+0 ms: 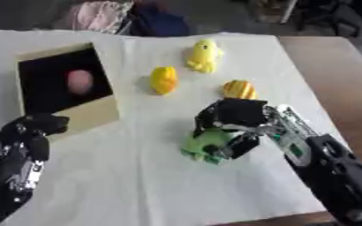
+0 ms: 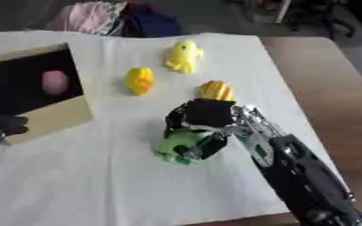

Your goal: Pick up objects on the table and place them in the box.

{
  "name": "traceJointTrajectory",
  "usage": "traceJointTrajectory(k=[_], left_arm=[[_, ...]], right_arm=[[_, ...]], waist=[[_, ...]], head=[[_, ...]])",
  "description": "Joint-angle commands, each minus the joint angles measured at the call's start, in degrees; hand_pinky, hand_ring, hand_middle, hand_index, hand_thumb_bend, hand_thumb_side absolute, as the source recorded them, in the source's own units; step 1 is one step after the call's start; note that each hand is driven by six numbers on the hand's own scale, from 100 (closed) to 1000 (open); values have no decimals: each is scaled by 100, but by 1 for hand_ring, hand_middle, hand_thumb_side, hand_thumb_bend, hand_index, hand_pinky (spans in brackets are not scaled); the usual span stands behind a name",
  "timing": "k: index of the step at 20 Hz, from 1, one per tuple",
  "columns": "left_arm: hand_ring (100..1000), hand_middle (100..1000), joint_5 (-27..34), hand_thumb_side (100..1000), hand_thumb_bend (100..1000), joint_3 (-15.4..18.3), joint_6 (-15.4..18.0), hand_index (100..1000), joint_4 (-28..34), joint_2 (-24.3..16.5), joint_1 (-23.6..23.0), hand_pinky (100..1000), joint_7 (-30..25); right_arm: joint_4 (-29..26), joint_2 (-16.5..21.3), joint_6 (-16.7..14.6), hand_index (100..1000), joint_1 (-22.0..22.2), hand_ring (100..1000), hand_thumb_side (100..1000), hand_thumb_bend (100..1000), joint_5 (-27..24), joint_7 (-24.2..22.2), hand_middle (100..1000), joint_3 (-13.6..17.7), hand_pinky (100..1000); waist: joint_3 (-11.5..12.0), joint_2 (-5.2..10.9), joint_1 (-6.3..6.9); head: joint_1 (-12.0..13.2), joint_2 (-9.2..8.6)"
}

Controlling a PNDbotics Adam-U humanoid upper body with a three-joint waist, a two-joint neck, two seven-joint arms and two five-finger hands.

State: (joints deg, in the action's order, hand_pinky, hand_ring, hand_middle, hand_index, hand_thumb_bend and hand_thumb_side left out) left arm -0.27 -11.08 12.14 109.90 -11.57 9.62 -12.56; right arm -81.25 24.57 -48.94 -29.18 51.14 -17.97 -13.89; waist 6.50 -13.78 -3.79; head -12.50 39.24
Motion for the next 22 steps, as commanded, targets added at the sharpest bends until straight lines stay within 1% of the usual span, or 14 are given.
traceJointTrajectory(k=[1,3,7,15,22], left_arm=[[795,660,12,543,100,-2,14,718,133,-33,68,791,-8],[795,660,11,543,100,-1,13,718,130,-30,67,791,-6],[795,660,14,544,100,6,12,718,126,-28,63,791,2],[795,660,40,546,100,14,11,718,125,-29,65,791,7],[795,660,64,547,100,12,6,719,123,-25,81,791,-1]], right_arm=[[-13,197,-303,318,-49,122,226,100,-82,-76,103,90,100],[-14,210,-303,303,-72,104,223,100,-118,9,100,108,100],[-41,286,-303,298,-173,100,216,100,-315,85,100,173,100],[-189,549,-303,297,-517,100,214,100,-952,51,100,399,100],[-219,668,-303,298,-795,100,210,100,-1219,19,100,509,100]], waist=[[1,-2,86],[1,0,84],[-2,12,79],[-7,42,71],[24,53,64]], head=[[-21,-60],[-21,-62],[-20,-64],[-14,-92],[-39,-126]])
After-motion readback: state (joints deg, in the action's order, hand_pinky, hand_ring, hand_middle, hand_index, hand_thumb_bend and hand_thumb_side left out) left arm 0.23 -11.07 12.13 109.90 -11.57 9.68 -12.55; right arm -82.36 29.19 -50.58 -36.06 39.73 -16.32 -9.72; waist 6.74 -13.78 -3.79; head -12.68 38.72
